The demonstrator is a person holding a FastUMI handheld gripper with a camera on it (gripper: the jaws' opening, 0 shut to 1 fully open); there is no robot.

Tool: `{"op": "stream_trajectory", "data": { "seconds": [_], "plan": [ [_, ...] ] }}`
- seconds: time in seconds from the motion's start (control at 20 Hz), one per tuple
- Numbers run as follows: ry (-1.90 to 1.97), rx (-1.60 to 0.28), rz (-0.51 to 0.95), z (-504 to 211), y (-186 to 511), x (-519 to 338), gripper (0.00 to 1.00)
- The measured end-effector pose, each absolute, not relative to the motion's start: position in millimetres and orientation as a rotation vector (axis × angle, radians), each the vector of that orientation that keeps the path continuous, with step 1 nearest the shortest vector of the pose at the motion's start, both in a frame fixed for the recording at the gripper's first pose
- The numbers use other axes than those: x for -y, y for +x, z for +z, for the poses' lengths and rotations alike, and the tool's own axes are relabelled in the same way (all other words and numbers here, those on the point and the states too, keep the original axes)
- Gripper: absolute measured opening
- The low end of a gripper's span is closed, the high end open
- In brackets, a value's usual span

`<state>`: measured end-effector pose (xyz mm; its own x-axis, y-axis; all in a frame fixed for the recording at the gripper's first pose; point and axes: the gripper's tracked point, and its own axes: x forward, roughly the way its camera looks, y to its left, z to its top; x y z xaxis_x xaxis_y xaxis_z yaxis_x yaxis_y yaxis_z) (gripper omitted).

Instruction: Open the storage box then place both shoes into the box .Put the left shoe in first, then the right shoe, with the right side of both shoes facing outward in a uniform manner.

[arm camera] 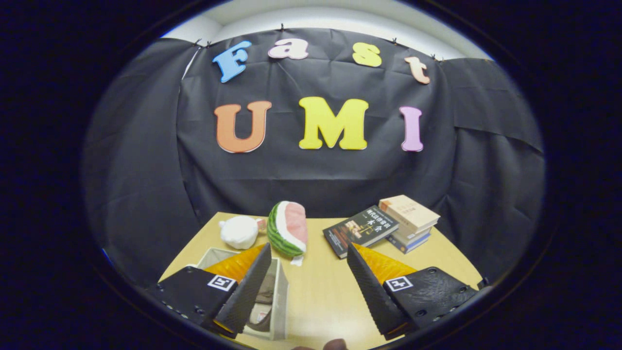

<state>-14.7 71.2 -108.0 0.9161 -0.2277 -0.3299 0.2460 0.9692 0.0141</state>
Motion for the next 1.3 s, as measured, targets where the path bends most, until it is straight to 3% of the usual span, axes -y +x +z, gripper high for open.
{"op": "stream_trajectory", "data": {
  "seconds": [0.5,1.3],
  "plan": [
    [0.058,-0.216,-0.294,-66.6,-54.6,-20.0,0.95],
    [0.120,-0.210,-0.365,-66.8,-69.7,2.3,0.94]
  ]
}}
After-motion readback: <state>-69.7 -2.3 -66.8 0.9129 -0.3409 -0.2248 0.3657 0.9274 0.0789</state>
